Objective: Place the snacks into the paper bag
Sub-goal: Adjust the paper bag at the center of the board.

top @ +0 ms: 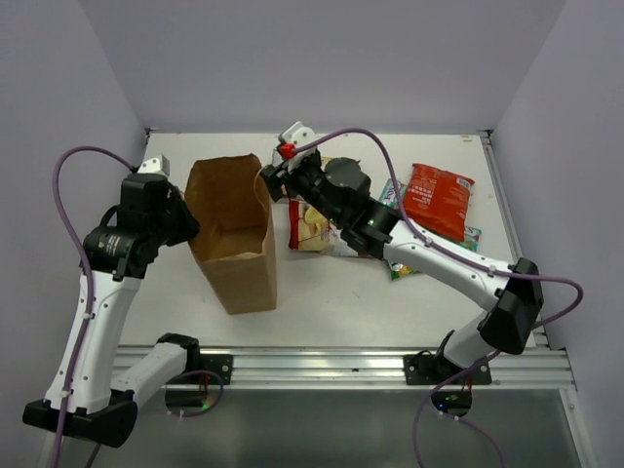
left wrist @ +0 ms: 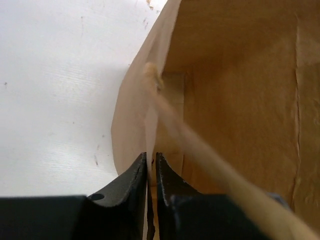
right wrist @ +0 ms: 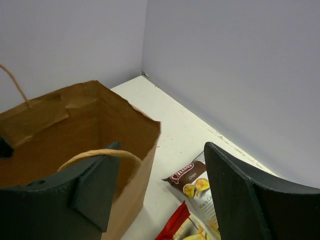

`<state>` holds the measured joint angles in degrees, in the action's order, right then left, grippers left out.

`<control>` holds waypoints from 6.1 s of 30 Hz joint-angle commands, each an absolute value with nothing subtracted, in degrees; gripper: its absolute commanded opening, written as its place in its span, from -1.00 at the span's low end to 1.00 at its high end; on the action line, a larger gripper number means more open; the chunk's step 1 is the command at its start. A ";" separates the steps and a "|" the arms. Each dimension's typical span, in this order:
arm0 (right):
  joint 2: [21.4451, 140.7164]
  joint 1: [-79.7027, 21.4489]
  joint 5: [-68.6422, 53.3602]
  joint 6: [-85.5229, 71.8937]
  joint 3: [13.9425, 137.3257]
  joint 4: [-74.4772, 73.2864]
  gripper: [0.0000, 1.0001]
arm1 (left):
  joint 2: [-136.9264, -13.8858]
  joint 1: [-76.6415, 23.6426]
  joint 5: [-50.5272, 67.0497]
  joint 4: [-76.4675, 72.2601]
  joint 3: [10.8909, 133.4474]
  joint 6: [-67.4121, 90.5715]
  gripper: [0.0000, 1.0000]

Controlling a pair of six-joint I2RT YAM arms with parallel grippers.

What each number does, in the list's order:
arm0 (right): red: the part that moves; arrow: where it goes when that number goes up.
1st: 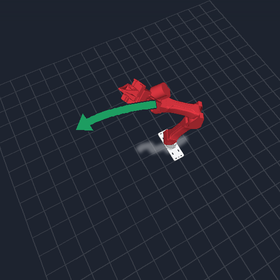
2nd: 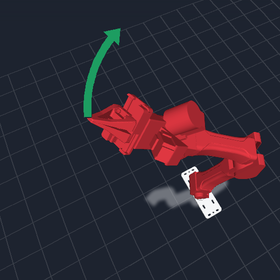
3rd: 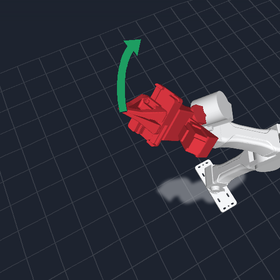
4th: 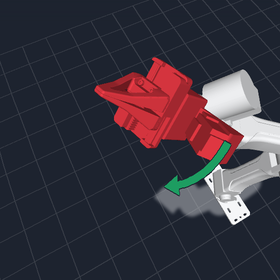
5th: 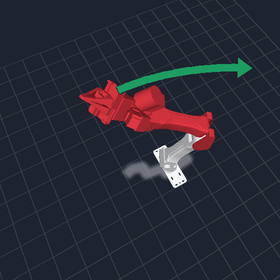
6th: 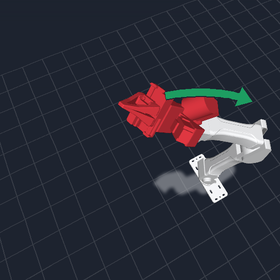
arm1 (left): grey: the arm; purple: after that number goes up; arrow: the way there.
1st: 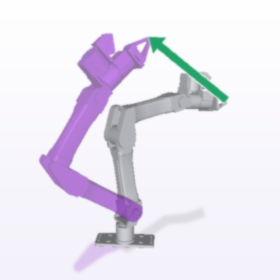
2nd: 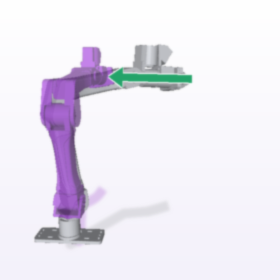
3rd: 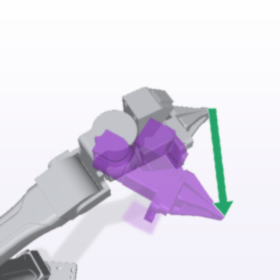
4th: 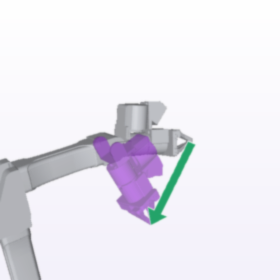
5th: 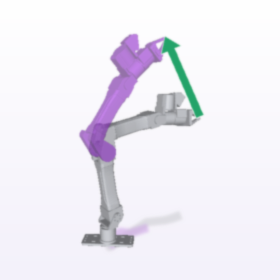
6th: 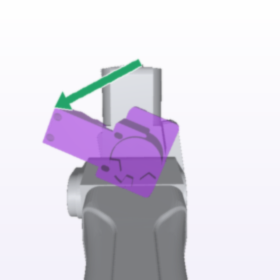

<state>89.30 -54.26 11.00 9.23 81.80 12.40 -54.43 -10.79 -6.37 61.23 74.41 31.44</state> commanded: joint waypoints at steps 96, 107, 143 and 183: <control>66.70 -54.05 -8.43 -4.49 77.67 -14.41 0.97 | -63.90 -8.44 -17.93 60.39 75.50 15.38 0.65; 81.55 -55.46 -15.38 9.21 95.35 -11.34 0.97 | -64.25 -8.44 -17.67 61.00 75.50 14.85 0.63; 111.09 -58.71 -6.51 17.58 113.02 -2.72 0.97 | -62.49 -8.44 -14.41 58.71 72.86 14.15 0.63; 117.95 -58.54 3.95 18.37 125.95 -6.50 0.97 | -56.87 -8.53 -5.10 56.69 68.12 10.63 0.65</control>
